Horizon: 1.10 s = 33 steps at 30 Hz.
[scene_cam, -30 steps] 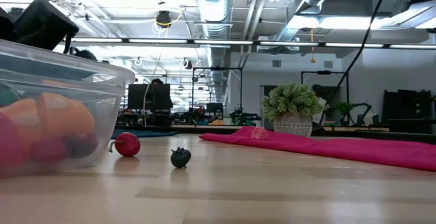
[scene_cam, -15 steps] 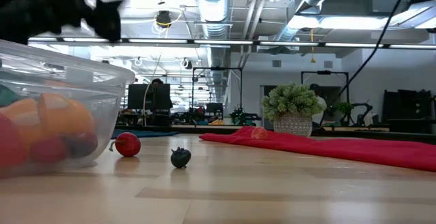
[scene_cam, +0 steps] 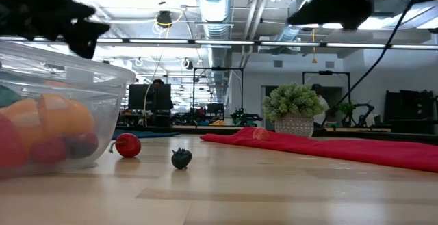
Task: Pick and placing Produce into tupperware
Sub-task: Put the blueberry into the transparent bin
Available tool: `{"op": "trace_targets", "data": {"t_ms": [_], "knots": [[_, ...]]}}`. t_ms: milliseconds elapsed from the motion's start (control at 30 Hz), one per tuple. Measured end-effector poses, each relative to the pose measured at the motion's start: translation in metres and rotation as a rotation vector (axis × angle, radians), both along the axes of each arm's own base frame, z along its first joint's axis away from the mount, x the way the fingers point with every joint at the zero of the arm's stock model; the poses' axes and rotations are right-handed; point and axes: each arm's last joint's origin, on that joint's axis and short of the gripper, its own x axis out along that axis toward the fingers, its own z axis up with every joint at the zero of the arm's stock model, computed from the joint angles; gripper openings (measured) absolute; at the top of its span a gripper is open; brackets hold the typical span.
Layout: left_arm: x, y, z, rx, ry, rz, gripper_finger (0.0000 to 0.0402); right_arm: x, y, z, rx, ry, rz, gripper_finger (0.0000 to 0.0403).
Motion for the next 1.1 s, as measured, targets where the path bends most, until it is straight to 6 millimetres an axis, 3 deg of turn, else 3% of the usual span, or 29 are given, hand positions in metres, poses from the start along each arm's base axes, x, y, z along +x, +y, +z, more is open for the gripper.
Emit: {"op": "trace_targets", "data": {"t_ms": [133,467,767,967,1100], "knots": [[-0.014,-0.001,0.003,-0.030,0.045,-0.077,0.0180,0.014,-0.010,-0.018,0.020,0.027,-0.070,0.0327],[-0.015,-0.004,0.009,-0.029,0.029,-0.145,0.0180,0.051,-0.017,-0.063,0.077,0.063,-0.097,0.0325],[-0.017,-0.003,0.025,-0.010,-0.137,-0.130,0.0180,0.076,-0.006,-0.081,0.149,0.072,-0.065,0.0324],[-0.021,-0.001,0.040,-0.027,-0.296,-0.073,0.0180,0.081,-0.001,-0.090,0.128,0.109,-0.014,0.0322],[-0.026,0.000,0.053,0.086,-0.363,-0.048,0.0180,0.082,0.001,-0.088,0.144,0.113,0.012,0.0321]]}}
